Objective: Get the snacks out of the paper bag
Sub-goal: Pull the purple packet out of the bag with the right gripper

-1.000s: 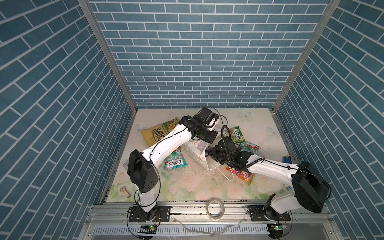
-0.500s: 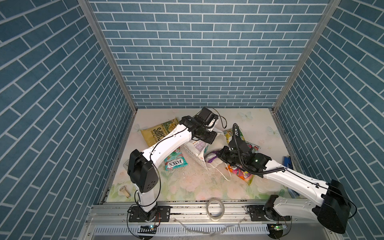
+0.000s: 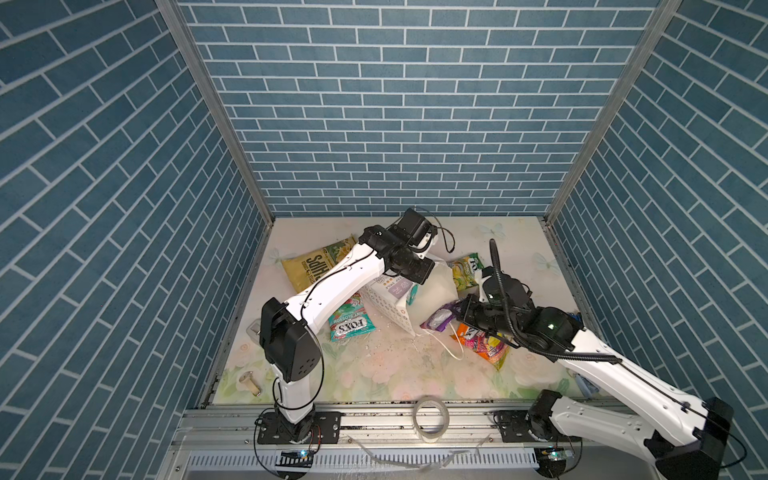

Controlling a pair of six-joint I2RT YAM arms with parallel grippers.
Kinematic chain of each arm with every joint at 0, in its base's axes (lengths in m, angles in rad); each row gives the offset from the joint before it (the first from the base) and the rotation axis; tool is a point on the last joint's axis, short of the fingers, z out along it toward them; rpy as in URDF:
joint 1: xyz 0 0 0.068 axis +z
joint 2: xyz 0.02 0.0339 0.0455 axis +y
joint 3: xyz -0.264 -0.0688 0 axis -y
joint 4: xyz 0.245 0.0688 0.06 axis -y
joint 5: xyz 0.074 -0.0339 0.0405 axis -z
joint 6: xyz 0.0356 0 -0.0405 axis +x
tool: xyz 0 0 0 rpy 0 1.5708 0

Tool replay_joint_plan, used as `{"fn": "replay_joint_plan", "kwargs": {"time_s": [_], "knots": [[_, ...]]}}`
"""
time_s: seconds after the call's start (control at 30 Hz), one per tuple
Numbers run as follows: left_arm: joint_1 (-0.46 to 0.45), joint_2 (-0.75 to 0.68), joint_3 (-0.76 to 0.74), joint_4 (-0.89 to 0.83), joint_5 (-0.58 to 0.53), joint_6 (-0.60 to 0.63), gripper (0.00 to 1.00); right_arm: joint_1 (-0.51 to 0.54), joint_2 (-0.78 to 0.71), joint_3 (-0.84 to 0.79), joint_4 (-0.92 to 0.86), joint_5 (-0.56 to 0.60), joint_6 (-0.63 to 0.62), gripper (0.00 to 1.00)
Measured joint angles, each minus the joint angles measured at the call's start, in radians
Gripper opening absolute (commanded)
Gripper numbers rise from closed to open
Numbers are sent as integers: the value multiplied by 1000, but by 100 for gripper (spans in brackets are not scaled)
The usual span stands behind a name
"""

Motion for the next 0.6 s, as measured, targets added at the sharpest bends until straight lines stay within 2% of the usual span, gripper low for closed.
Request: {"fn": "replay_joint_plan", "kwargs": {"time_s": [0.27, 0.6], "knots": [[1, 1, 53, -56, 1, 21, 0, -5, -145, 145, -246, 166, -37, 0], [1, 1, 71, -86, 5, 46, 0, -8, -112, 232, -512, 288, -41, 0]]}}
